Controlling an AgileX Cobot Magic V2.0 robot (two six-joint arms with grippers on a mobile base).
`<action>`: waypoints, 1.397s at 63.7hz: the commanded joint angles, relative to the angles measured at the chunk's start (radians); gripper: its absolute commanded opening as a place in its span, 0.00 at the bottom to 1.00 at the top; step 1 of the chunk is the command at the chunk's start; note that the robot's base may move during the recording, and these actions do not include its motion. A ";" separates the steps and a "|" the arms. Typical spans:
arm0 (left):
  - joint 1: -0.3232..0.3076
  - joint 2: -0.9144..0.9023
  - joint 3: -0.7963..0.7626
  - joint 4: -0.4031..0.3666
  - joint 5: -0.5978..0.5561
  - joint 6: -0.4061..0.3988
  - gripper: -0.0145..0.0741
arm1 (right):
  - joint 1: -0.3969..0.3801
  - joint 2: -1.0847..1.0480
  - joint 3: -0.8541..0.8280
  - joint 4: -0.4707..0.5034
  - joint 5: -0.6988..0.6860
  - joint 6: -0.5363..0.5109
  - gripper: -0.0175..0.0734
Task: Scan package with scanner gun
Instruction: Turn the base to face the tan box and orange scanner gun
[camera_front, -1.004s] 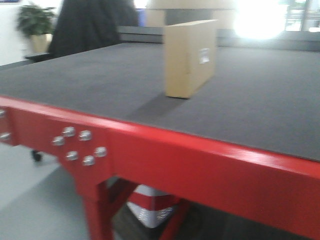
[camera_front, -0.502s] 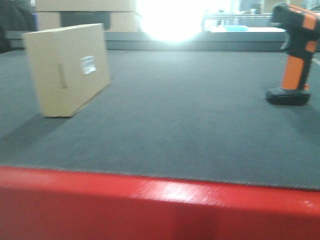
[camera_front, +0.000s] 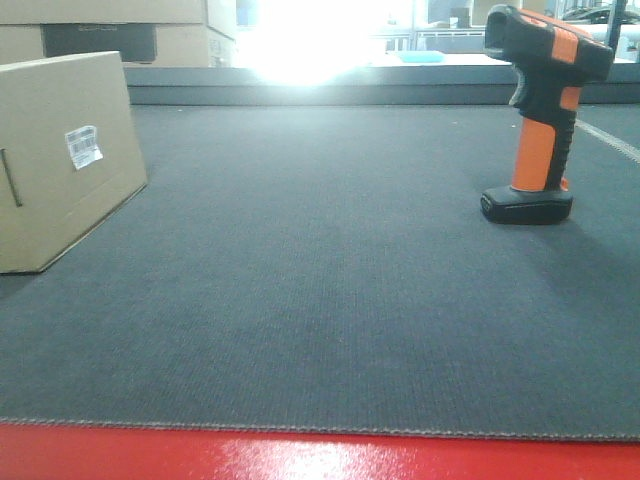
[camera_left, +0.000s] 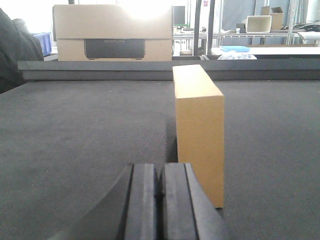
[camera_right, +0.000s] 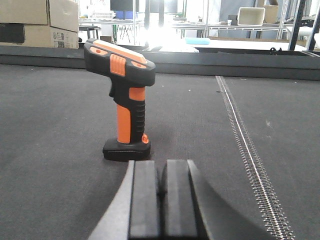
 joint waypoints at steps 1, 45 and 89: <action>-0.002 -0.003 -0.004 0.000 -0.014 -0.005 0.04 | 0.006 -0.003 0.000 0.003 -0.017 -0.008 0.02; -0.002 -0.003 -0.004 0.000 -0.014 -0.005 0.04 | 0.006 -0.003 0.000 0.003 -0.017 -0.008 0.02; -0.002 -0.003 -0.004 0.000 -0.061 -0.005 0.04 | 0.006 -0.003 0.000 0.003 -0.067 -0.008 0.02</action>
